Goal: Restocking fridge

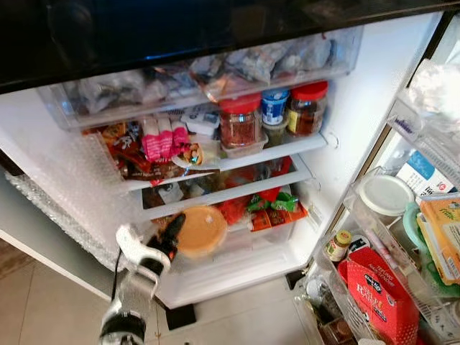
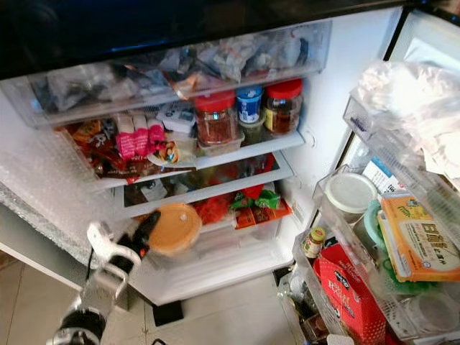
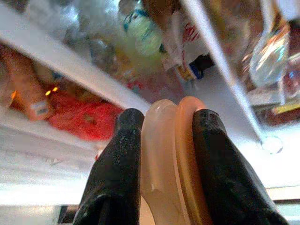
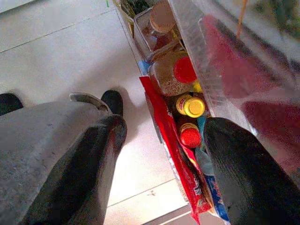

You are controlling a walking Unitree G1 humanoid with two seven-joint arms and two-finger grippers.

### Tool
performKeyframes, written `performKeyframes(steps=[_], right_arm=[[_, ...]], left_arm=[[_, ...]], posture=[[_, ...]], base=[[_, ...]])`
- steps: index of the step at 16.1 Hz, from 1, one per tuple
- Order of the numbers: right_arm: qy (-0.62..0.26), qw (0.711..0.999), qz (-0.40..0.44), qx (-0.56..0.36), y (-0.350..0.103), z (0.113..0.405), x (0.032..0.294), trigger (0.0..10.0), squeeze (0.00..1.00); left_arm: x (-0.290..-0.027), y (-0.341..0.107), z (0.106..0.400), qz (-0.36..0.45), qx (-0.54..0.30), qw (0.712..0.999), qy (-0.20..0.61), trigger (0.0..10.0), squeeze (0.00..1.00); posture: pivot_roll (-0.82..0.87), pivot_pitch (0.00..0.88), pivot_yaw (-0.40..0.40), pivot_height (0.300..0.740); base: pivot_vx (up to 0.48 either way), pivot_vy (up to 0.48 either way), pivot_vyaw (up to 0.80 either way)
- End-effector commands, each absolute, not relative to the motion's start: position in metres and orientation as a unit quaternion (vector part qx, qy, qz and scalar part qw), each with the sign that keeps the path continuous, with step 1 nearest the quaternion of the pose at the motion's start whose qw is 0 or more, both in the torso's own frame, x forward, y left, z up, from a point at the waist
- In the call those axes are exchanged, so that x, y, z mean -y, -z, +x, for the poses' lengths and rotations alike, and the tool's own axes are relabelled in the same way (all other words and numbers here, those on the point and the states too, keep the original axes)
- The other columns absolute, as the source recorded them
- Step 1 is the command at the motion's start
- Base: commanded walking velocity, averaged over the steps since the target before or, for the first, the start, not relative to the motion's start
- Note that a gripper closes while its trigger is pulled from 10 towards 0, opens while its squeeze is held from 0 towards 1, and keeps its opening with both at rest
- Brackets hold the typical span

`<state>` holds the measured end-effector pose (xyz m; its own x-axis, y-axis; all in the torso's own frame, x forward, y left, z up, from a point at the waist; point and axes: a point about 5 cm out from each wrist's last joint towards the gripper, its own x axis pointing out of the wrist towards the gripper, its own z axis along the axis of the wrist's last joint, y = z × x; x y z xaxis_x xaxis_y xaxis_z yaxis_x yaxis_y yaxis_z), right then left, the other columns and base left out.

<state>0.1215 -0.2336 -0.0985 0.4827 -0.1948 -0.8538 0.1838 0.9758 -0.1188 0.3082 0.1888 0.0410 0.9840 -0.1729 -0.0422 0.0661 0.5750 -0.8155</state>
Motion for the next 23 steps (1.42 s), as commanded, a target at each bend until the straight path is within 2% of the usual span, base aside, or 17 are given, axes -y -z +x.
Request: performKeyframes(steps=[1,6,14,19,23], right_arm=[[0.109,0.861,-0.006,-0.496,0.099,0.122,0.232,10.0,0.0],[0.095,0.863,-0.019,-0.495,0.097,0.13,0.231,10.0,0.0],[0.082,0.862,-0.032,-0.5,0.096,0.132,0.23,10.0,0.0],[0.074,0.864,-0.033,-0.497,0.096,0.133,0.23,10.0,0.0],[0.055,0.862,-0.057,-0.501,0.096,0.133,0.231,10.0,0.0]], left_arm=[[-0.193,-0.047,0.311,-0.46,-0.048,0.884,0.066,10.0,0.0],[-0.193,-0.057,0.32,-0.456,-0.042,0.886,0.076,10.0,0.0],[-0.185,-0.066,0.328,-0.449,-0.042,0.888,0.095,10.0,0.0],[-0.182,-0.064,0.327,-0.445,-0.048,0.888,0.102,10.0,0.0],[-0.18,-0.064,0.328,-0.444,-0.048,0.889,0.103,10.0,0.0]], posture=[[-0.07,0.13,0.054,0.74],[-0.05,0.092,0.064,0.74],[-0.05,0.086,0.071,0.74],[-0.05,0.086,0.071,0.707],[-0.05,0.08,0.069,0.707]], base=[[0.0,0.0,0.0],[0.0,0.0,0.0],[0.0,0.0,0.0],[0.0,0.0,0.0],[0.0,0.0,0.0]])
